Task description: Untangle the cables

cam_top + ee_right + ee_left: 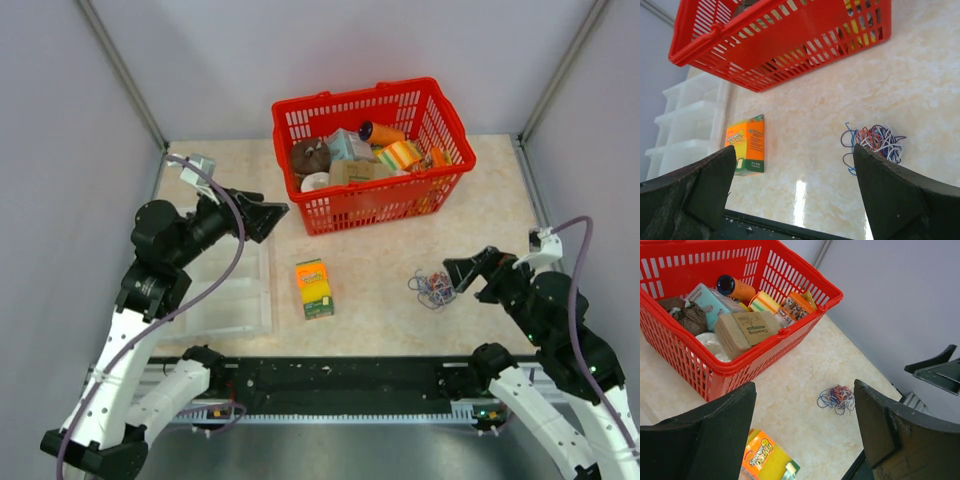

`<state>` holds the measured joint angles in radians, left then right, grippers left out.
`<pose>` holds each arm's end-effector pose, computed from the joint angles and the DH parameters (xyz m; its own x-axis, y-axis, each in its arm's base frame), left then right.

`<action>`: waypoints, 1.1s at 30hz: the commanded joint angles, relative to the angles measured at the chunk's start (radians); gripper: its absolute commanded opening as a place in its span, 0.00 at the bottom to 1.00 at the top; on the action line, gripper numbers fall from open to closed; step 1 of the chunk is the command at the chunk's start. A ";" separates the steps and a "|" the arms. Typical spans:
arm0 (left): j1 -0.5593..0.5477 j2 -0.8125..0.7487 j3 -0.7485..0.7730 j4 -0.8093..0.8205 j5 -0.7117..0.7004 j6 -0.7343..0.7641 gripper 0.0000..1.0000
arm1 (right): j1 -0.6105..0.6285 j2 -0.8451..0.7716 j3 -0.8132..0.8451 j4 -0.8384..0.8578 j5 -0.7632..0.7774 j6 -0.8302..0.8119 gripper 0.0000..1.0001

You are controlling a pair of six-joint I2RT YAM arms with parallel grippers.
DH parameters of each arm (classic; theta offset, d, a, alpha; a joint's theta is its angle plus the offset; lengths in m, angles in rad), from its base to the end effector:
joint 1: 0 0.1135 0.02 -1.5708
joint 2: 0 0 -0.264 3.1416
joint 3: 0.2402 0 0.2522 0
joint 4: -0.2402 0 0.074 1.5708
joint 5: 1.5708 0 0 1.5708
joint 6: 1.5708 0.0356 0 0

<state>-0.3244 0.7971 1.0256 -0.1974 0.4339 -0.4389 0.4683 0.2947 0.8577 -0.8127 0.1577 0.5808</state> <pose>0.1533 -0.0673 0.4196 -0.2655 -0.3175 -0.9103 0.6349 0.6530 -0.4129 0.0456 0.0168 0.3447 -0.3544 0.4280 -0.8314 -0.1381 0.8554 0.4992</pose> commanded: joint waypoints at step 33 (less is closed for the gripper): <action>-0.792 0.320 -0.268 0.411 -0.207 -0.069 0.65 | -0.120 0.469 -0.488 0.460 -0.139 0.182 0.25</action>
<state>-1.1000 1.1221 0.7895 0.0792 0.2592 -0.4953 0.3424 0.7078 0.3790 -0.5114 0.1143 0.7929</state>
